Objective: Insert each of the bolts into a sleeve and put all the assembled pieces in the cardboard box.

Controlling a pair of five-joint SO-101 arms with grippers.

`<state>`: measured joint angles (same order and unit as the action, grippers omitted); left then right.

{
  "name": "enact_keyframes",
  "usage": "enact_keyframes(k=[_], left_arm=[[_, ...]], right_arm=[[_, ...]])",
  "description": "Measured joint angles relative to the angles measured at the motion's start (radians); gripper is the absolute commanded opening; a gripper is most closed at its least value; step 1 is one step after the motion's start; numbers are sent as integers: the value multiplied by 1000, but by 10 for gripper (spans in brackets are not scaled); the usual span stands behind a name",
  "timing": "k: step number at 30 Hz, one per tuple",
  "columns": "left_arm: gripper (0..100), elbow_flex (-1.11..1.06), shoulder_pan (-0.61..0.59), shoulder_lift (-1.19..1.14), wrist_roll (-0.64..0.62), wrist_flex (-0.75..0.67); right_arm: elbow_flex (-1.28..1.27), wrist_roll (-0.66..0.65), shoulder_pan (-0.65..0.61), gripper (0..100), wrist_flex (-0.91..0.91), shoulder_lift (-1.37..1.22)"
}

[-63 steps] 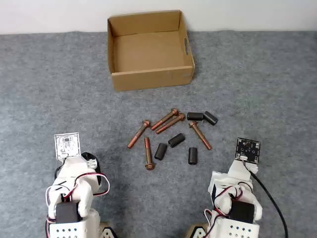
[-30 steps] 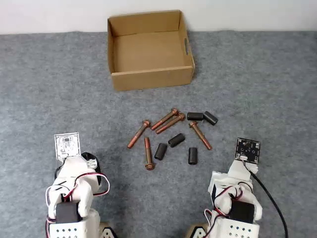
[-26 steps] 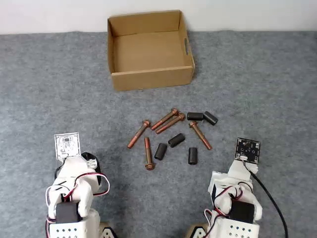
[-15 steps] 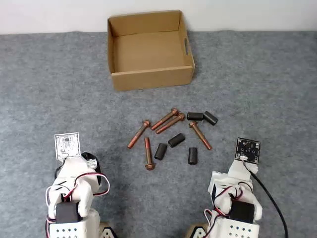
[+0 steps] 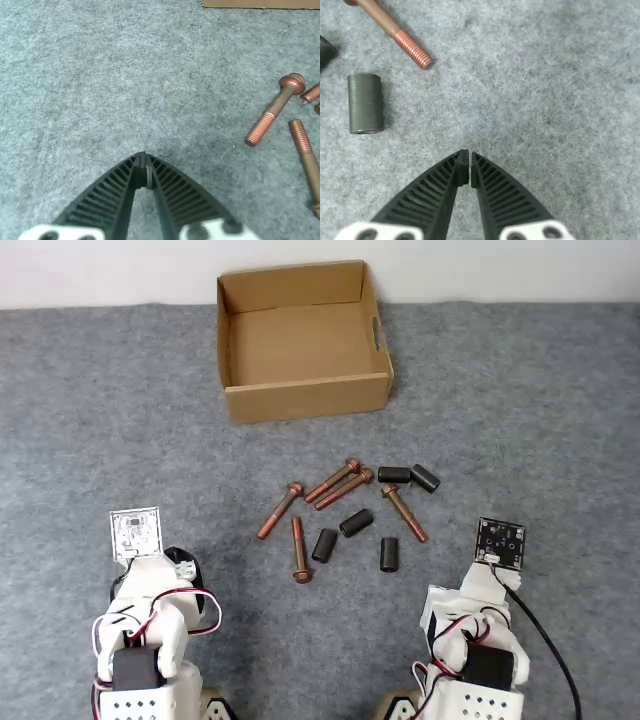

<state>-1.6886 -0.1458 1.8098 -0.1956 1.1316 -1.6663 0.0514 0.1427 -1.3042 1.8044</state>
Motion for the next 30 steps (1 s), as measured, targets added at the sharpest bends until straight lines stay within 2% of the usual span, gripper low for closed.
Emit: enact_keyframes(k=[3, 16, 25, 30], left_arm=[[5, 0, 0, 0, 0, 0], [5, 0, 0, 0, 0, 0], [5, 0, 0, 0, 0, 0], [5, 0, 0, 0, 0, 0]], right_arm=[[0, 0, -2, 9, 0, 0], [0, 0, -158, 9, 0, 0], [5, 0, -157, 8, 25, 0], [147, 14, -146, 7, 18, 0]])
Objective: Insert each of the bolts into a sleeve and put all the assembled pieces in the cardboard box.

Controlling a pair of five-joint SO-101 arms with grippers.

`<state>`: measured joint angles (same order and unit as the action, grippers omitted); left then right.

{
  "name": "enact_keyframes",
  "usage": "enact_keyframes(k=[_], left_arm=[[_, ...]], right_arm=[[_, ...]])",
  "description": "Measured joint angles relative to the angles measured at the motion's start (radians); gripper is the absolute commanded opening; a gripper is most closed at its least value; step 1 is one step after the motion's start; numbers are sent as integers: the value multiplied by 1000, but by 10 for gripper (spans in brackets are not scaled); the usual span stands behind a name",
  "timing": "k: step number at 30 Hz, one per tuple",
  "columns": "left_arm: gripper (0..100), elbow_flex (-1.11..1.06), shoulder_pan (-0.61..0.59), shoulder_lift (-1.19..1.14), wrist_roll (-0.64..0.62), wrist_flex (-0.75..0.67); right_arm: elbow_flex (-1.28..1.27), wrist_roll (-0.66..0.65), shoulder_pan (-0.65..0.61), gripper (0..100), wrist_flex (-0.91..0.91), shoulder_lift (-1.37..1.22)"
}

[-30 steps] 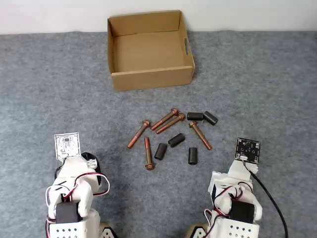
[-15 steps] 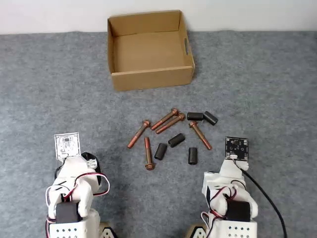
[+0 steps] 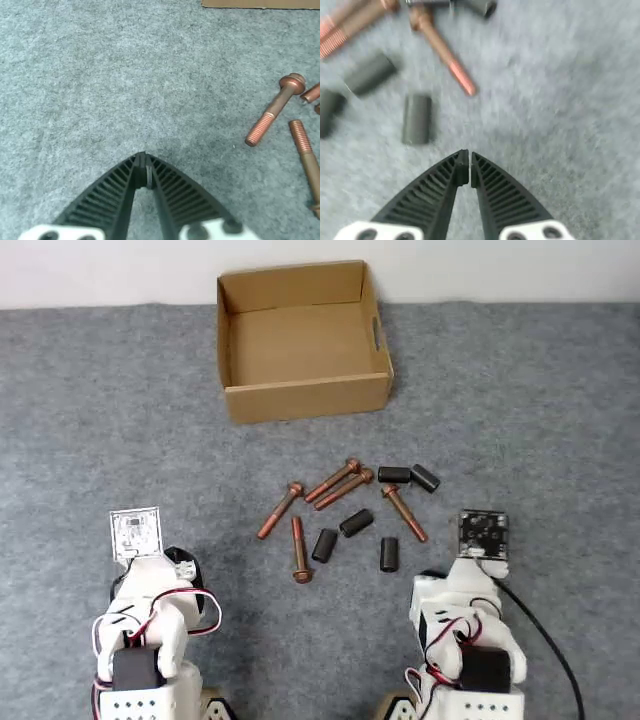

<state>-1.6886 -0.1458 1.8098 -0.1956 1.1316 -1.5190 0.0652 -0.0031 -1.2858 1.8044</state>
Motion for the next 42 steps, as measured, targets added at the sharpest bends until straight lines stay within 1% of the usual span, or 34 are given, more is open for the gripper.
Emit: enact_keyframes(k=[3, 7, 10, 14, 19, 22, 24, 29, 31, 40, 42], left_arm=[[5, 0, 0, 0, 0, 0], [5, 0, 0, 0, 0, 0], [5, 0, 0, 0, 0, 0], [5, 0, 0, 0, 0, 0], [5, 0, 0, 0, 0, 0], [5, 0, 0, 0, 0, 0], [5, 0, 0, 0, 0, 0], [5, 0, 0, 0, 0, 0], [5, 0, 0, 0, 0, 0], [5, 0, 0, 0, 0, 0], [5, 0, 0, 0, 0, 0]], right_arm=[[124, 14, -48, 7, -58, -52], [275, 84, -123, 8, -100, -262], [396, 124, -186, 8, -100, -500], [572, 163, -238, 9, -100, -855], [720, 169, -242, 9, -58, -1221], [761, 169, -244, 9, -20, -1367], [778, 169, -244, 24, 5, -1413], [787, 169, -258, 186, 29, -1432], [787, 169, -262, 222, 29, -1432], [796, 170, -273, 226, 92, -1444], [796, 170, -292, 226, 109, -1444]])
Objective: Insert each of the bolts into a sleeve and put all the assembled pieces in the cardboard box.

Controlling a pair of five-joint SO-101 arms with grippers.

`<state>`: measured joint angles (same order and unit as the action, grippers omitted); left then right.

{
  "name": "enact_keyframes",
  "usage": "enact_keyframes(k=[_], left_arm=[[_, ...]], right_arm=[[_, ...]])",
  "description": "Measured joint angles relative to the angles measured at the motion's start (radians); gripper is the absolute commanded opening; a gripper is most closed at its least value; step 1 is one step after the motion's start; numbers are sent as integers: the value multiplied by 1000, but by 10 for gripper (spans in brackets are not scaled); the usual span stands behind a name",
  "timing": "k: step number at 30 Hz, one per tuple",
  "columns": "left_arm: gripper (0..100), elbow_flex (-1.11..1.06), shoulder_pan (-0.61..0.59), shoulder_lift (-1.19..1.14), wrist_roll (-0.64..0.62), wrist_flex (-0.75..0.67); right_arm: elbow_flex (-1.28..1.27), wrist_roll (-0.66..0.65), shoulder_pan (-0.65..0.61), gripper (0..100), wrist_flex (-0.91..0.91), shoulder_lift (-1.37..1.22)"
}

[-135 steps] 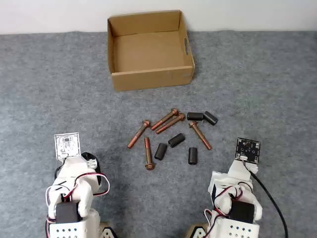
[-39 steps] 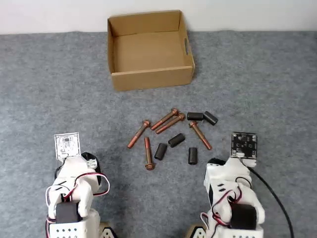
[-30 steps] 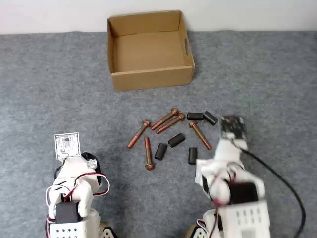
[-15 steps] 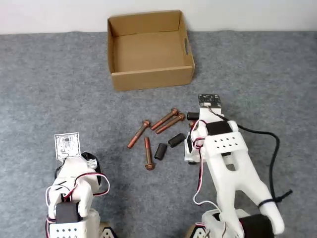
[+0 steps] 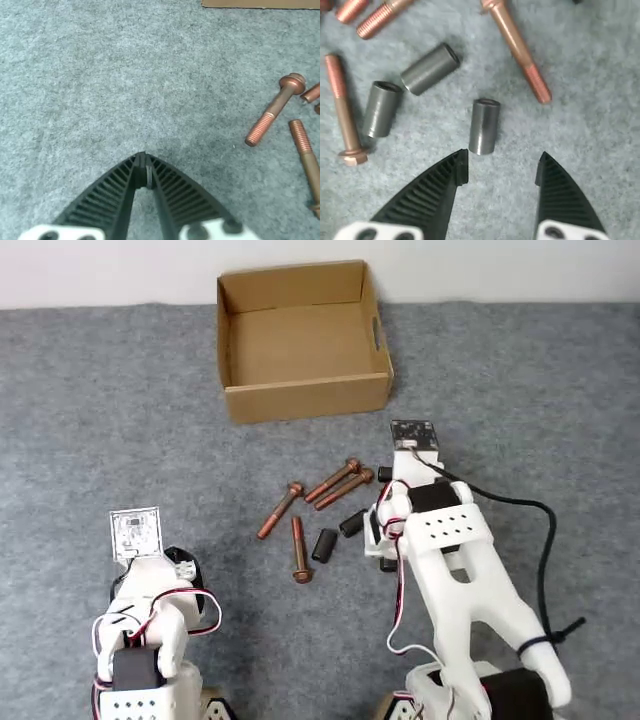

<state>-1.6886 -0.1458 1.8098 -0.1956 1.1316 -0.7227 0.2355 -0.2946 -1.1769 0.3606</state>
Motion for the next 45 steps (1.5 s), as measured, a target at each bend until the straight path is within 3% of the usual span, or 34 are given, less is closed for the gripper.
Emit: enact_keyframes(k=[15, 21, 31, 38, 45], left_arm=[[5, 0, 0, 0, 0, 0], [5, 0, 0, 0, 0, 0], [5, 0, 0, 0, 0, 0], [5, 0, 0, 0, 0, 0], [5, 0, 0, 0, 0, 0]], right_arm=[[2, 0, -35, 222, 157, -284], [18, 3, -14, 9, 212, -364], [28, 2, 6, 9, 210, -379], [75, 2, -17, 8, 52, -295], [83, 2, -5, 8, -157, 60]])
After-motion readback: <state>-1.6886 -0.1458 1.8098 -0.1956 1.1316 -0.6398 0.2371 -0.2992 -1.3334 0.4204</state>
